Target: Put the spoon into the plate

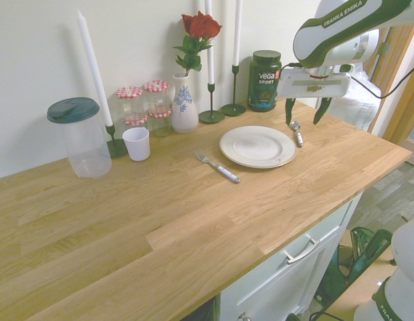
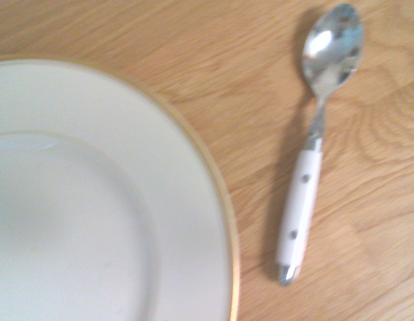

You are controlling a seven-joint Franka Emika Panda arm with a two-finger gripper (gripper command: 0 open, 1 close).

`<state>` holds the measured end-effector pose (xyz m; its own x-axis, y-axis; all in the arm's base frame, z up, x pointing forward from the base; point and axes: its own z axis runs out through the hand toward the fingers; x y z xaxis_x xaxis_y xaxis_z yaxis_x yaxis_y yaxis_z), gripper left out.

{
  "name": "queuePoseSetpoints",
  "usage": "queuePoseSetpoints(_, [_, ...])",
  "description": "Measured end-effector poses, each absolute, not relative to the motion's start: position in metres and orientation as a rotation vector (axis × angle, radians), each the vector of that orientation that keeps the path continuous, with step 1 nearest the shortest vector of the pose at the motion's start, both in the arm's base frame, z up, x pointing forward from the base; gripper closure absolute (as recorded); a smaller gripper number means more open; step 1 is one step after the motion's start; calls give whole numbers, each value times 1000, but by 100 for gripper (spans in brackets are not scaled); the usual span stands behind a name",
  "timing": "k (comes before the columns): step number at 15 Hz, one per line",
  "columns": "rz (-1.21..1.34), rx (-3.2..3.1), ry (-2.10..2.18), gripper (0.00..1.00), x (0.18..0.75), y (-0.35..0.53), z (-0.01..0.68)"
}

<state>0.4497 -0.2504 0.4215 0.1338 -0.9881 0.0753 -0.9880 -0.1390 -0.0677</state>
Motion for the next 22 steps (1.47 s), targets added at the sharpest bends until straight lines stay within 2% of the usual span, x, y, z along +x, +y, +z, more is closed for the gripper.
queuePoseSetpoints(6, [-112, -2296, 2157, 0, 471, -295, 381])
queuePoseSetpoints(7, [-106, -2290, 2164, 100, 473, -298, 375])
queuePoseSetpoints(22, [-80, -2281, 2133, 100, 489, -290, 337])
